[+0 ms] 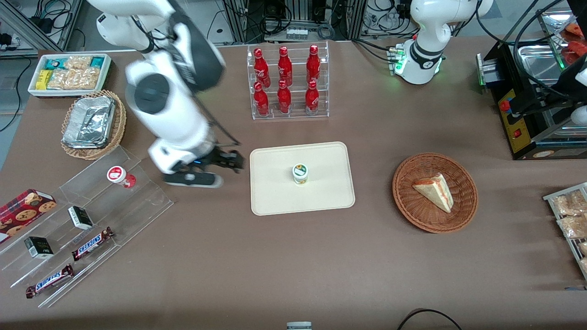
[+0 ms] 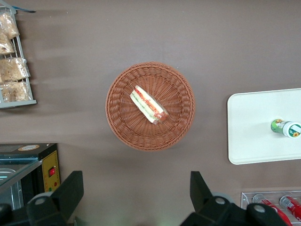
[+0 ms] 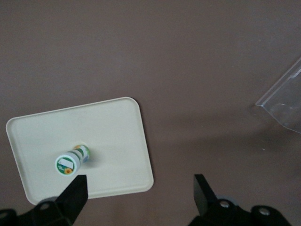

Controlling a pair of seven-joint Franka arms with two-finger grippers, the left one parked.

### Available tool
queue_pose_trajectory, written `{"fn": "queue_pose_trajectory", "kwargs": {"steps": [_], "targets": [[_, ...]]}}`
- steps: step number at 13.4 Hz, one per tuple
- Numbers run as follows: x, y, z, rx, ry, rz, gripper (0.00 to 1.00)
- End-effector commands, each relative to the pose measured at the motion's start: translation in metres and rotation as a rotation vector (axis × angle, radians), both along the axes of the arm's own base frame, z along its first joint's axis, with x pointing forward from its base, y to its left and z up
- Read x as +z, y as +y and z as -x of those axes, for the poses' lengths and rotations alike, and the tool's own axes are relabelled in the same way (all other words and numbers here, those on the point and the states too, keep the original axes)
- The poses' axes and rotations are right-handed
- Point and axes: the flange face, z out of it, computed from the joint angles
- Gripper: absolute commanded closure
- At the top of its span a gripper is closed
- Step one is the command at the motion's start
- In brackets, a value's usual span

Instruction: Place green gum on tray

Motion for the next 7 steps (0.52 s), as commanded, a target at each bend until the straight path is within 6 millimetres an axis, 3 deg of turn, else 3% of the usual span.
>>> {"fn": "queue_pose_trajectory", "kwargs": {"steps": [1, 5, 7], "targets": [[0.031, -0.067, 0.011, 0.014, 0.045, -0.011, 0.0], [0.062, -0.168, 0.01, 0.061, 0.053, 0.0, 0.0], [0.071, -0.206, 0.014, 0.062, 0.064, -0.004, 0.0]]}}
